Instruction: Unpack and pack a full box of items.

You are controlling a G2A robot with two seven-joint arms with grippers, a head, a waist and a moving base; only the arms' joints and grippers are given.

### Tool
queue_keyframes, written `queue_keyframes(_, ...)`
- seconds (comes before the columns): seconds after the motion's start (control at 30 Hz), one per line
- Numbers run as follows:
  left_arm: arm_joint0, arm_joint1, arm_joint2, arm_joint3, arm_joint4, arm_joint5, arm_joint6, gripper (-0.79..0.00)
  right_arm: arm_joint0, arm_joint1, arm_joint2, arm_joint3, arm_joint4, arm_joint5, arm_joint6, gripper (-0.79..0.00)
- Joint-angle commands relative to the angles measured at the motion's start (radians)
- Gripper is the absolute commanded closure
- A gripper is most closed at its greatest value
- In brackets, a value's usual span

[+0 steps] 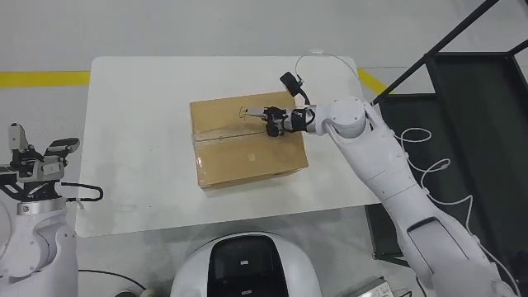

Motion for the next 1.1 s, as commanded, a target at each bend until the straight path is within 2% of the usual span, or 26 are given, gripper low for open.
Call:
queue_keyframes(0.0,0.0,0.0,0.0,0.0,0.0,0.0,0.0,-0.785,-0.033,0.01,0.032,-0.033,-0.004,0.015,-0.004,-0.785)
queue_keyframes(0.2,0.0,0.0,0.0,0.0,0.0,0.0,0.0,-0.785,-0.108,0.036,0.12,-0.088,-0.012,0.046,-0.026,-0.785)
queue_keyframes(0.4,0.0,0.0,0.0,0.0,0.0,0.0,0.0,-0.785,-0.137,0.051,0.18,-0.07,-0.004,0.056,-0.046,-0.785)
queue_keyframes(0.53,0.0,0.0,0.0,0.0,0.0,0.0,0.0,-0.785,-0.161,0.06,0.227,-0.091,0.028,0.027,-0.06,-0.785)
queue_keyframes(0.77,0.0,0.0,0.0,0.0,0.0,0.0,0.0,-0.785,-0.265,0.085,0.366,-0.212,0.08,-0.07,-0.074,-0.785)
queue_keyframes(1.07,0.0,0.0,0.0,0.0,0.0,0.0,0.0,-0.785,-0.377,0.108,0.495,-0.332,0.072,-0.089,-0.126,-0.785)
